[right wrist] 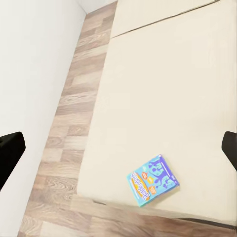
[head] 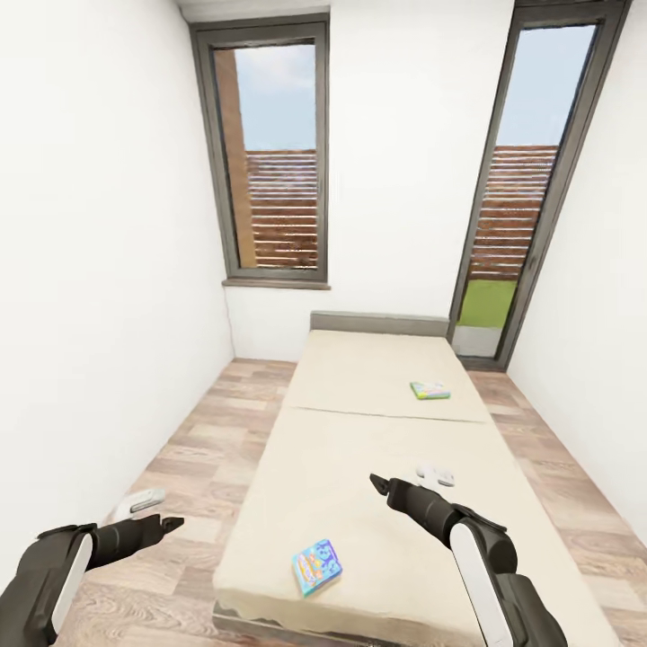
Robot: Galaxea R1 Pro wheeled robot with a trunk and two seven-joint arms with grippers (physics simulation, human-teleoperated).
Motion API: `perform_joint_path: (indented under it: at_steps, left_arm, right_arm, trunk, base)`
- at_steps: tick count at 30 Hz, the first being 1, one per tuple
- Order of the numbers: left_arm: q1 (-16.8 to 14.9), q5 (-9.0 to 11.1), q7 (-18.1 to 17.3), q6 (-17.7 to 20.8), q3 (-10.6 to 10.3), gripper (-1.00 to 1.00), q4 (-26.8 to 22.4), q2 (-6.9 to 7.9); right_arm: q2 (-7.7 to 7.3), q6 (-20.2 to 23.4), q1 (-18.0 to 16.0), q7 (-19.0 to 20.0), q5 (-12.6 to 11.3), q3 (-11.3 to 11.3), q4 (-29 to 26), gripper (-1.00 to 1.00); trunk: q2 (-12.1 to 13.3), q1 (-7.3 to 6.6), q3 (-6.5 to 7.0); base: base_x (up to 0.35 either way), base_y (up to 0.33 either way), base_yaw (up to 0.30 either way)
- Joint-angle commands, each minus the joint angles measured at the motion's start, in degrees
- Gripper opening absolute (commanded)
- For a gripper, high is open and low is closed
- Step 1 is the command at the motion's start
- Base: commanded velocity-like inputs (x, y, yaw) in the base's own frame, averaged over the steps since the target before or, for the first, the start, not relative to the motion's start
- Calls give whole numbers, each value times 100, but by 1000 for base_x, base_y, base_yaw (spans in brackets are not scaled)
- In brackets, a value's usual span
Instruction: Put all the toys in the child's room - the three board games (two on the bed and one on the table), the two jigsaw puzzles on the table, and the tennis ball on the table - inside the toy box on the table in the child's room.
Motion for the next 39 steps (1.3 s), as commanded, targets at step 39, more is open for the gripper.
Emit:
perform_joint_path:
  at_steps: [39]
  left_arm:
    - [-4, 19, -14, 40, 10, 100, -4, 13]
  right_arm:
    - [5, -40, -7, 2, 17, 13, -24, 100]
  trunk:
    - [-14, 4, -14]
  base:
    - [32, -2, -118]
